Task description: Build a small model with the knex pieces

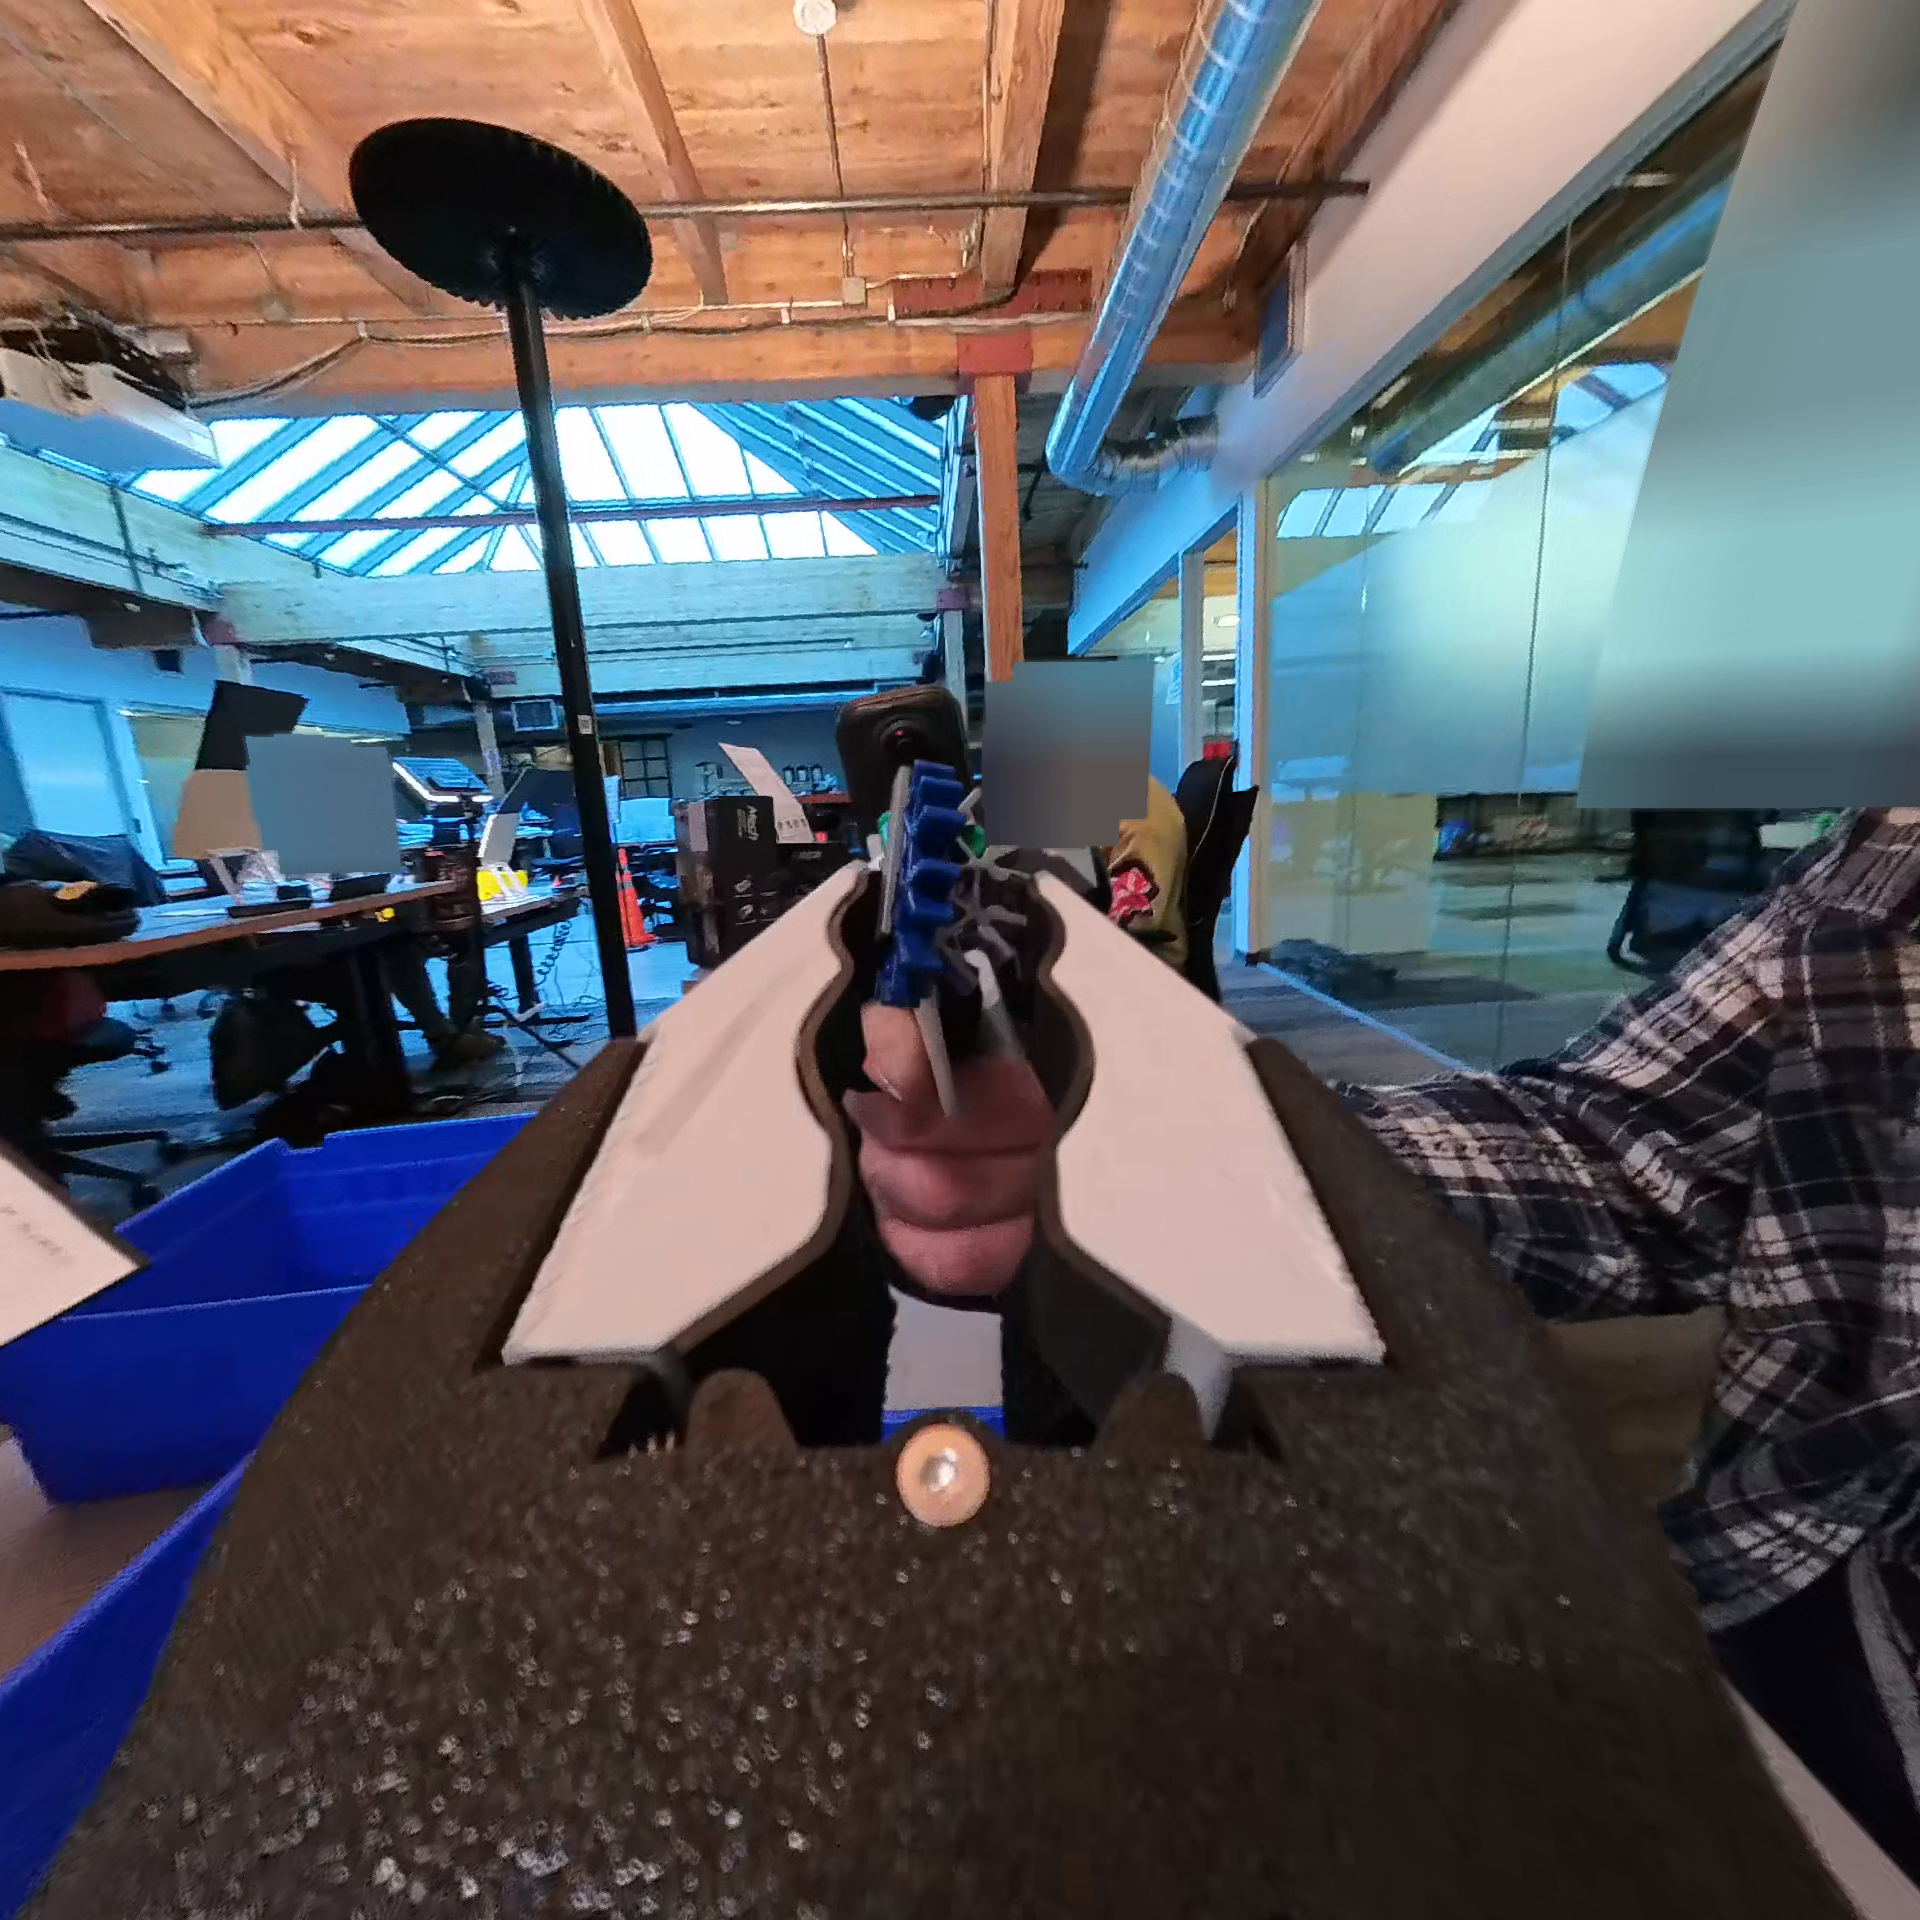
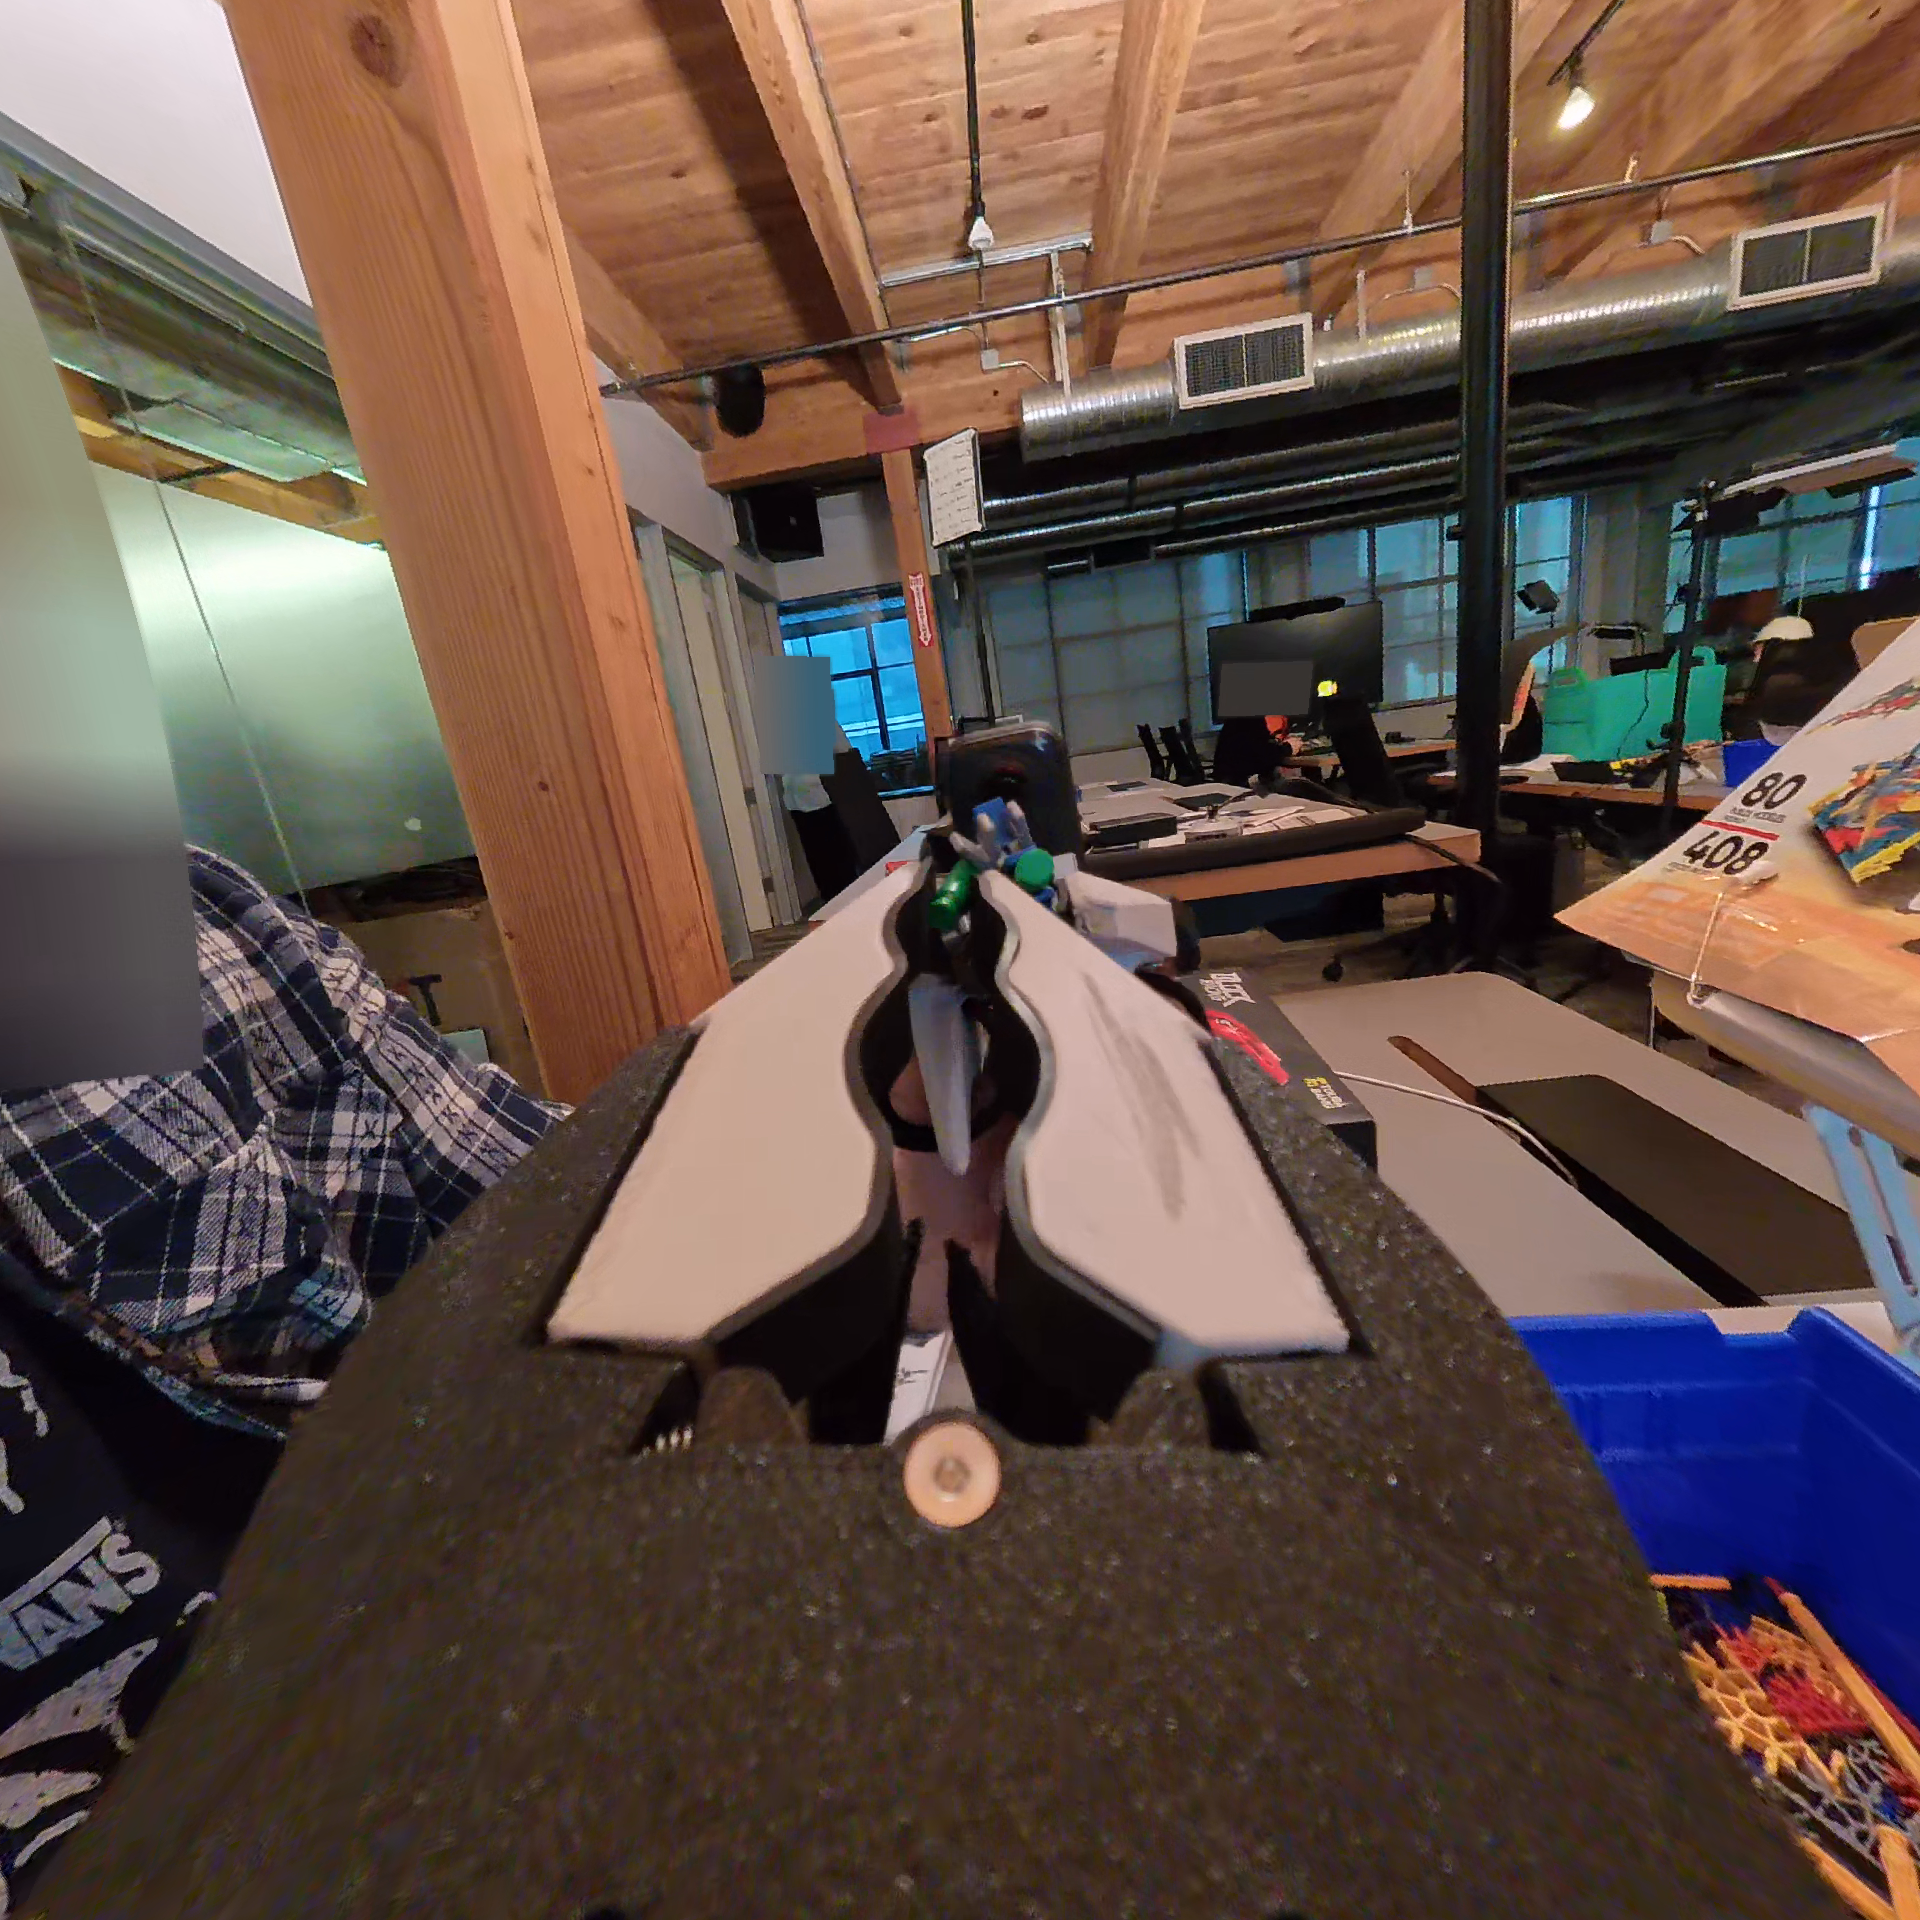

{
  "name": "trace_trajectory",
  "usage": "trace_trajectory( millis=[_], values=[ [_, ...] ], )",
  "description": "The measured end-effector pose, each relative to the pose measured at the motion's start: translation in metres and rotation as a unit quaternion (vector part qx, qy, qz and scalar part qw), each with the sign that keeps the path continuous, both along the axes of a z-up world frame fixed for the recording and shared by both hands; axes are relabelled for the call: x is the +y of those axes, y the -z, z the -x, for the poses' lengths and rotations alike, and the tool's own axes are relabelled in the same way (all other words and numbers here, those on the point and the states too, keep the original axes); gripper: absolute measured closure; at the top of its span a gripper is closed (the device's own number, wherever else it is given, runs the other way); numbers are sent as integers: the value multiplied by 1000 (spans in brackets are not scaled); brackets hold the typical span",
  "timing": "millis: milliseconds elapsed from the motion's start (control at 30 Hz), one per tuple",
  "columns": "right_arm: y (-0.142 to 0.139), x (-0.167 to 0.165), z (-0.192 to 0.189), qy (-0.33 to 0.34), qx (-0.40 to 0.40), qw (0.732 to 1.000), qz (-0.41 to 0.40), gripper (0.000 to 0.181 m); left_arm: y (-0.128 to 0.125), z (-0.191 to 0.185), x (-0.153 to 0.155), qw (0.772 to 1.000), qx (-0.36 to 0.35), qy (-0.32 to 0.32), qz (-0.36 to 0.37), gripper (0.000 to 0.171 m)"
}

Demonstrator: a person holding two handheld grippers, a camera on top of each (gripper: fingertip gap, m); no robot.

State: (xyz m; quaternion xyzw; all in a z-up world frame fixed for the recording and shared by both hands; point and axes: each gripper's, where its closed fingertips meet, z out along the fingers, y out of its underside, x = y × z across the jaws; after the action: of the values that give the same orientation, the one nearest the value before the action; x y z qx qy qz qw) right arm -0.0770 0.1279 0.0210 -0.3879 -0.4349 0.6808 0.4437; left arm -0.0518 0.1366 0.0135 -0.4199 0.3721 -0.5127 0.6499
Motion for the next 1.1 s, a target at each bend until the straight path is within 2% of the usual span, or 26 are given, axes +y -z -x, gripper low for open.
trace_trajectory(
  millis=[367, 467, 567, 667, 767, 867, 967, 1000, 1100],
  values=[
    [13, 22, 3, 32, -10, 999, 24, 177, 12, 1, 20, 991, -50, 65, 108, 147],
    [20, 29, 1, 45, -29, 998, 23, 177, 21, -2, 28, 994, -2, 23, 104, 148],
    [29, 37, 0, 76, -71, 994, 12, 178, 35, -2, 40, 992, 82, -66, 61, 149],
    [40, 49, 0, 119, -119, 986, 6, 177, 49, 3, 57, 964, 187, -186, 10, 150],
    [51, 60, -1, 165, -167, 972, -9, 178, 62, 8, 71, 924, 269, -270, -25, 150],
    [68, 72, 0, 231, -230, 944, -53, 178, 80, 17, 86, 859, 364, -354, -67, 150],
    [73, 76, -1, 259, -262, 927, -70, 178, 84, 18, 89, 842, 387, -371, -71, 150],
    [77, 77, -1, 277, -282, 914, -93, 178, 88, 21, 91, 831, 403, -376, -74, 150],
    [76, 76, -3, 309, -304, 892, -129, 177, 89, 33, 97, 822, 411, -389, -67, 149]
  ],
)
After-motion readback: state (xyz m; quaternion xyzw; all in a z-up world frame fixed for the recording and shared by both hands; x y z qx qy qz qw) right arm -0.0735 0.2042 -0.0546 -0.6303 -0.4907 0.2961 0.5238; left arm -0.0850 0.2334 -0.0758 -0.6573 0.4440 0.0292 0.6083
